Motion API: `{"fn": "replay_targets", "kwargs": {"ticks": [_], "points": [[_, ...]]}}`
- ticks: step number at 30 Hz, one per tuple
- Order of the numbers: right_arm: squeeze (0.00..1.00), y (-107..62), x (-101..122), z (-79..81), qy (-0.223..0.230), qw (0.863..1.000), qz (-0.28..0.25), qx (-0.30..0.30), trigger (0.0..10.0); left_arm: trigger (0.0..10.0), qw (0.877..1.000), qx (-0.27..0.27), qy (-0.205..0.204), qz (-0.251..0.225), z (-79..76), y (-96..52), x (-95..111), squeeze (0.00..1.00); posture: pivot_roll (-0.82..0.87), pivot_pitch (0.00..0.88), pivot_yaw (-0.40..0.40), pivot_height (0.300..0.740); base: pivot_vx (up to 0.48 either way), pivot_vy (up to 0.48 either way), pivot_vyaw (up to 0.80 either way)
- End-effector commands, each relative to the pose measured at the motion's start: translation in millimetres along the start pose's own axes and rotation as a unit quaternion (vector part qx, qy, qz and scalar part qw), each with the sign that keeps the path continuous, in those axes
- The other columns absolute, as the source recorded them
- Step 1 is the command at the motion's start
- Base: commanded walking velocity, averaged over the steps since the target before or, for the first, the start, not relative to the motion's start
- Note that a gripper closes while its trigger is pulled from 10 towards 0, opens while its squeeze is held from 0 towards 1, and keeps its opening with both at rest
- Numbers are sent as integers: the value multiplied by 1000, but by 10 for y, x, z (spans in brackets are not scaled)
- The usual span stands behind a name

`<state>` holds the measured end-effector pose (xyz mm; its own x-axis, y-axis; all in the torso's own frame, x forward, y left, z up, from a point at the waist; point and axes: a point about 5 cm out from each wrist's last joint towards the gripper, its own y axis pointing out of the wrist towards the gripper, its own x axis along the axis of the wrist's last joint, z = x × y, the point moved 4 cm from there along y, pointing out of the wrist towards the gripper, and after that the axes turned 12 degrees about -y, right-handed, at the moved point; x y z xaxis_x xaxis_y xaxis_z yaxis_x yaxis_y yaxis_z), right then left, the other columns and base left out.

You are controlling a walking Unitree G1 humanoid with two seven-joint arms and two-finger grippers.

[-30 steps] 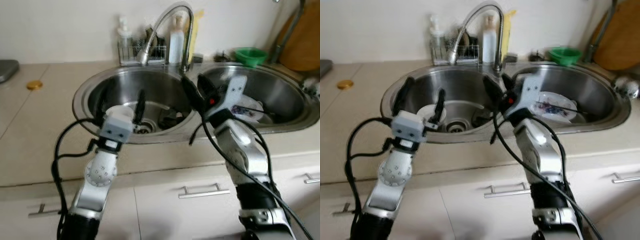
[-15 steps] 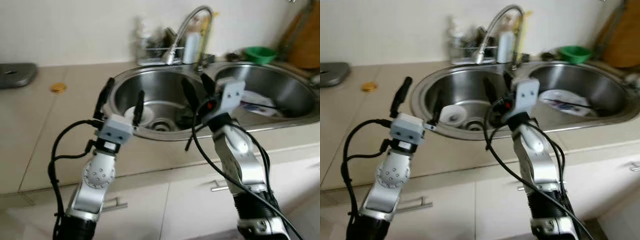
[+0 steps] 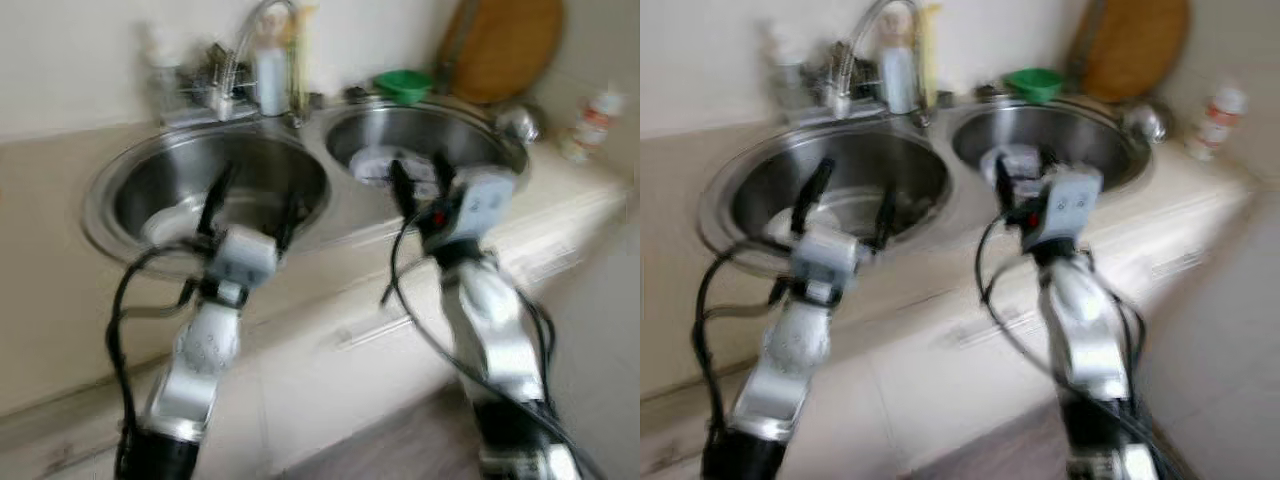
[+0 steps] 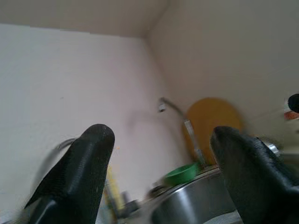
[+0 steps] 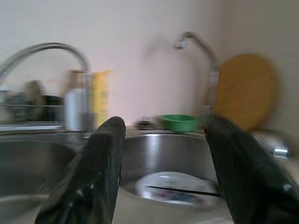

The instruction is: Kitchen organization

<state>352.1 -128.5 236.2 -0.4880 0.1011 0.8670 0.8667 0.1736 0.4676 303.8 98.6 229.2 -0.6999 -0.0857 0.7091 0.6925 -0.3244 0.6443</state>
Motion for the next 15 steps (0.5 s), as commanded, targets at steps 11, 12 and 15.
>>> {"fn": "replay_targets", "kwargs": {"ticks": [11, 12, 15], "points": [[0, -30, -14, -63, -10, 999, 5, -33, 10000, 10000, 1000, -3, 1, 0, 18, -8, -2, 0, -14, 0, -28, 740, 0, -480, -800], [0, -43, -46, -78, -10, 999, 13, -39, 10000, 10000, 1000, -3, 1, 1, 17, -7, -7, 0, -14, 0, -27, 740, 0, -480, -800], [0, -57, -86, -113, -15, 998, 24, -50, 10000, 10000, 1000, -2, -2, 3, 14, -8, -15, 0, -14, 0, -27, 740, 0, -480, -800]]}}
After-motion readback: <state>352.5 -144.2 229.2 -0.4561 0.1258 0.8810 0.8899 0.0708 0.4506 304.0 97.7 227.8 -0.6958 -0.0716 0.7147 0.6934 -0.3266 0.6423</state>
